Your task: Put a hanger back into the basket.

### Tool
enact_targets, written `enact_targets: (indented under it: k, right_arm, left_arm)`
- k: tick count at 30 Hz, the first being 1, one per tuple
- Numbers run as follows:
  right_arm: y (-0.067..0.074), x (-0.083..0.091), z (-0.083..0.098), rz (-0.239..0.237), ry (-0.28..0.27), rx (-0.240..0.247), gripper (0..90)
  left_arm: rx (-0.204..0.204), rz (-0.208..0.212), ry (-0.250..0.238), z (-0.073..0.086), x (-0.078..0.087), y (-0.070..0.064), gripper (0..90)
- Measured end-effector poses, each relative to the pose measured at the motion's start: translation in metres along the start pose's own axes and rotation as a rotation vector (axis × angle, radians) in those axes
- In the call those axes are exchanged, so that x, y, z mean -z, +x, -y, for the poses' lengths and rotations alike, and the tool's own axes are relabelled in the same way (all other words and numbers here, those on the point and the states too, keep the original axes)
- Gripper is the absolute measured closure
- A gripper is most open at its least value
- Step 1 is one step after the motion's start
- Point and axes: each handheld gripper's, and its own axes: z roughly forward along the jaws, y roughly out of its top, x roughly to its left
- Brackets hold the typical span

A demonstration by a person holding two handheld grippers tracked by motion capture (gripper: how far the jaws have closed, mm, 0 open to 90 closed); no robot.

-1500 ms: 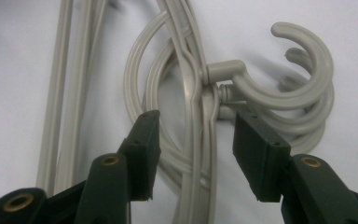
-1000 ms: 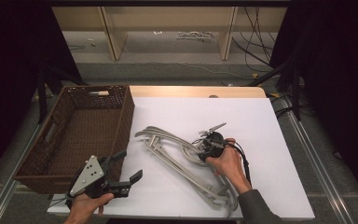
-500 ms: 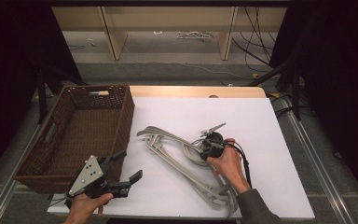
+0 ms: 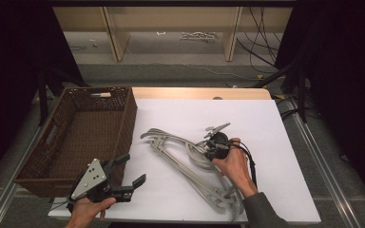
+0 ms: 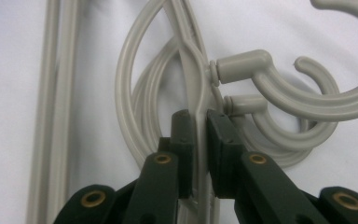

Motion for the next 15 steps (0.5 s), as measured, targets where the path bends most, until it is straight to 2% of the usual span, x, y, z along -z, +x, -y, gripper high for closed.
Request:
enact_targets:
  k: [7,9,15]
  right_arm:
    - [0.0,0.01,-0.001,-0.031,-0.036,-0.004,82.5]
    - [0.001,0.014,-0.002,-0.038,-0.055,0.008,82.6]
    - [0.006,0.037,-0.005,-0.053,-0.102,0.036,82.7]
  left_arm:
    - [0.009,-0.003,-0.005,0.0,0.0,0.0,16.0]
    - [0.01,-0.003,-0.004,0.0,0.0,0.0,16.0]
    - [0.008,-0.004,-0.006,-0.001,0.001,0.001,16.0]
